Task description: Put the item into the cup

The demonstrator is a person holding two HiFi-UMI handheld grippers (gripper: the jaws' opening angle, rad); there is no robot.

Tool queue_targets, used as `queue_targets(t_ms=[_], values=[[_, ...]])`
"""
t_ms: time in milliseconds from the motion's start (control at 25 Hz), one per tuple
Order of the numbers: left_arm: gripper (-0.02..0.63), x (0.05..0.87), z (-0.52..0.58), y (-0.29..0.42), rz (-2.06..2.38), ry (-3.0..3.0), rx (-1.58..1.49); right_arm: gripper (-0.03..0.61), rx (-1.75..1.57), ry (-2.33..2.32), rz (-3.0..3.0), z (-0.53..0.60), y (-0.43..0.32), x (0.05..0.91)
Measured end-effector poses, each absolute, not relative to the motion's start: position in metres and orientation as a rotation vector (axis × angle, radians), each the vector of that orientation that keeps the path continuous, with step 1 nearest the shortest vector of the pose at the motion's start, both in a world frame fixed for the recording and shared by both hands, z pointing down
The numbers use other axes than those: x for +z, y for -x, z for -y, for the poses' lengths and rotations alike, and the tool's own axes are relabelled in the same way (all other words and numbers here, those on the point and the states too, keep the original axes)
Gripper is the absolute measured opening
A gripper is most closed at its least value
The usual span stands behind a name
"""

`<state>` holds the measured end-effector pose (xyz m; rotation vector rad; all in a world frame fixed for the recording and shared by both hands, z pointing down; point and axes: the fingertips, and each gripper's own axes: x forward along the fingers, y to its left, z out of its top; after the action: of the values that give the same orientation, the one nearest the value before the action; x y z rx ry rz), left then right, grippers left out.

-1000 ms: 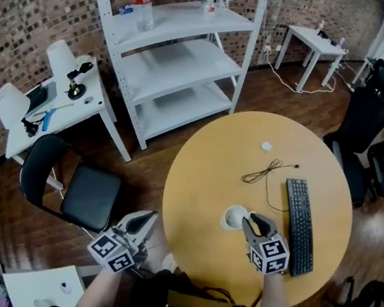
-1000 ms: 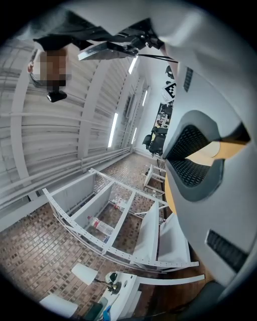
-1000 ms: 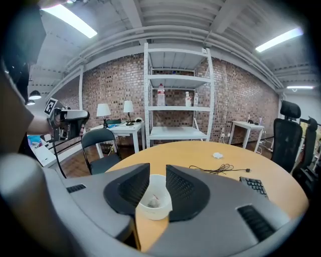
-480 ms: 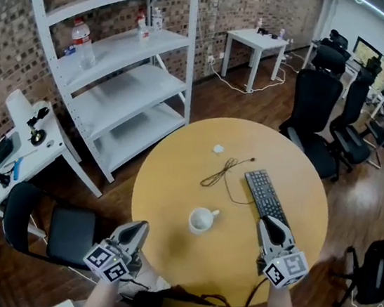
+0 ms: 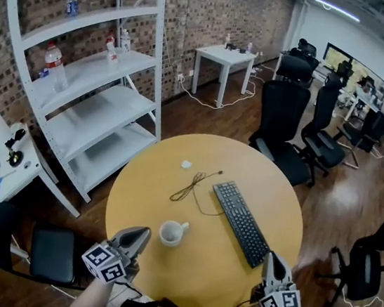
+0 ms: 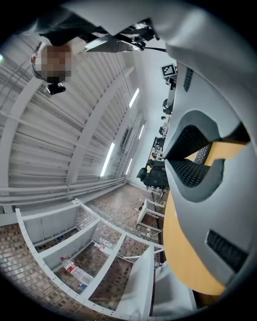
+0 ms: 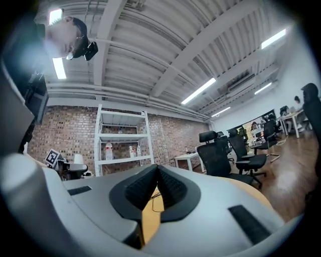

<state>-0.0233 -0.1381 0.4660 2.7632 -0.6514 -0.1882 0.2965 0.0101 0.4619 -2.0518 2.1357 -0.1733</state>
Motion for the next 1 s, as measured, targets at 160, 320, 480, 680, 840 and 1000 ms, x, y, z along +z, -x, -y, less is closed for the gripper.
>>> queue_targets(t_ms=[160, 320, 480, 680, 840, 1000], values=[[0.003, 0.461, 0.134, 0.006, 0.611, -2.791, -0.195, 0.008, -0.195, 2.083, -2.091, -0.02, -0.309, 0.466], [0.003, 0.465, 0.13, 0.002, 0.581, -2.784, -0.183, 0.007, -0.191, 2.063, -2.089, -0.018, -0.306, 0.459], [0.003, 0.47, 0.13, 0.008, 0.615, -2.771, -0.19, 0.008, -0.196, 2.022, -2.13, -0.013, -0.3, 0.461], [0.003, 0.476, 0.127, 0.015, 0.667, -2.76, -0.193, 0.008, -0.209, 2.01, -2.169, -0.007, -0.295, 0.464], [0.003, 0.48, 0.125, 0.019, 0.675, -2.76, -0.174, 0.008, -0.221, 2.006, -2.181, -0.003, -0.294, 0.466], [0.003, 0.486, 0.129, 0.027, 0.692, -2.738, -0.172, 0.008, -0.231, 1.987, -2.167, 0.001, -0.291, 0.466]])
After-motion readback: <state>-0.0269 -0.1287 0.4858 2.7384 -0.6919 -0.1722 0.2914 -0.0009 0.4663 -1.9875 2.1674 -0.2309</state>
